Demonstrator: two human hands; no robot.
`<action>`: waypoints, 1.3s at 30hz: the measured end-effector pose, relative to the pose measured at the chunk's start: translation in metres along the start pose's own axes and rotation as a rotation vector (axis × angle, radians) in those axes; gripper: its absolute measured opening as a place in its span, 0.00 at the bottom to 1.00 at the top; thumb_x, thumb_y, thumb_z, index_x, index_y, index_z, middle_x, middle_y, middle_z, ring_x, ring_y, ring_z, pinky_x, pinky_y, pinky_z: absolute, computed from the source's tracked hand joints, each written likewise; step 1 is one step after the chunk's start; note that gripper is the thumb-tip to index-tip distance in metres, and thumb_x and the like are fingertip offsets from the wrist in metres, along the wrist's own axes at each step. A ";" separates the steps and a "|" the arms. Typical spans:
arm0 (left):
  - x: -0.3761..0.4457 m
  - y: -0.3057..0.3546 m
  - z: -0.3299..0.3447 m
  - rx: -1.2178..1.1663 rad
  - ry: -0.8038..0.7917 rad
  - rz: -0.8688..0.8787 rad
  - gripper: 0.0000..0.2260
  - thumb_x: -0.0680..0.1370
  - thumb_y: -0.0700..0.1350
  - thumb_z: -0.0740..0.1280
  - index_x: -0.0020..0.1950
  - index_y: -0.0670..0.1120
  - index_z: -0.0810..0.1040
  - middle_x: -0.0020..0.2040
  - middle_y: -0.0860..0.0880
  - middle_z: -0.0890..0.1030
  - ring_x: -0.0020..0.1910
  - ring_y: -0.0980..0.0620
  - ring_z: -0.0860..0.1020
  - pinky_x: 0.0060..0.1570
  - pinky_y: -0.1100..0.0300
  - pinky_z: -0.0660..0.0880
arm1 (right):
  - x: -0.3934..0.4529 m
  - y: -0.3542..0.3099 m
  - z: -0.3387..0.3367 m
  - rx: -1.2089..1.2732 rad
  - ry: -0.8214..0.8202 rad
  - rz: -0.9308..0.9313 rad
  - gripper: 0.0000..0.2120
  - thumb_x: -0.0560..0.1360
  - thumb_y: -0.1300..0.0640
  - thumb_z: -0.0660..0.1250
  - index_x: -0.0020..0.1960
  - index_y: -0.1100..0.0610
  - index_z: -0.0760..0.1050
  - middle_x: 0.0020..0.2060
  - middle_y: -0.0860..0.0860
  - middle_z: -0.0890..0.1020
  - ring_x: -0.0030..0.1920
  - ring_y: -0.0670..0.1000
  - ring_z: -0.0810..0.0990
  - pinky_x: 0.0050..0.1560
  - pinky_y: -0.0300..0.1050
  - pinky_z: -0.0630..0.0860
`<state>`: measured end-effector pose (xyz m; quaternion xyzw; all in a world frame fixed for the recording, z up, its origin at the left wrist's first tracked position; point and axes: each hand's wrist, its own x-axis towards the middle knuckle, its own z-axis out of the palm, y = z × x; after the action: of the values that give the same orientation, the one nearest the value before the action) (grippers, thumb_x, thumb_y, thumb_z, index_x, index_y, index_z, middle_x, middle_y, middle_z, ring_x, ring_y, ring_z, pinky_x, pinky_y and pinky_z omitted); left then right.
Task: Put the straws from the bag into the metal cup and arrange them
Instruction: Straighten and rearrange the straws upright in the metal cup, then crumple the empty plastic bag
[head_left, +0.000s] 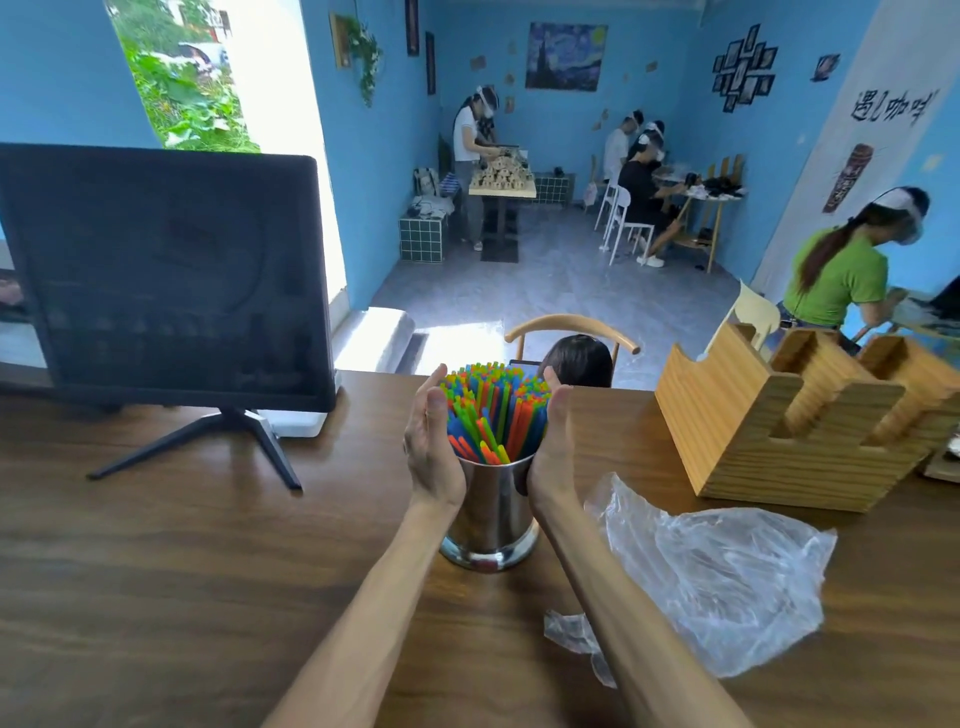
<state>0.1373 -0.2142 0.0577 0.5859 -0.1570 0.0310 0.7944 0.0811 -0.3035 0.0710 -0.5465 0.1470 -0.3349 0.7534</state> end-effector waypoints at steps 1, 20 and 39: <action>0.000 -0.001 0.000 0.008 0.004 -0.004 0.33 0.74 0.76 0.58 0.70 0.58 0.75 0.68 0.47 0.79 0.67 0.47 0.78 0.66 0.39 0.75 | 0.000 0.004 -0.002 -0.037 0.007 0.009 0.54 0.63 0.18 0.64 0.80 0.47 0.63 0.73 0.47 0.74 0.71 0.48 0.75 0.70 0.55 0.74; -0.002 -0.001 -0.002 0.112 0.007 -0.045 0.33 0.74 0.77 0.54 0.69 0.60 0.76 0.66 0.49 0.81 0.66 0.49 0.79 0.65 0.41 0.77 | -0.005 0.003 -0.002 -0.163 0.036 -0.001 0.47 0.68 0.20 0.61 0.76 0.51 0.67 0.71 0.54 0.76 0.71 0.56 0.75 0.72 0.65 0.71; -0.037 0.076 0.010 0.599 -0.051 0.545 0.30 0.79 0.64 0.56 0.77 0.50 0.69 0.76 0.48 0.70 0.78 0.47 0.63 0.76 0.46 0.56 | -0.027 -0.067 -0.113 -0.514 -0.054 -0.084 0.53 0.64 0.13 0.49 0.80 0.42 0.59 0.71 0.44 0.74 0.74 0.47 0.68 0.73 0.46 0.60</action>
<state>0.0822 -0.1945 0.1195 0.7290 -0.3103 0.2702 0.5471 -0.0278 -0.3794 0.0882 -0.7343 0.1843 -0.3028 0.5789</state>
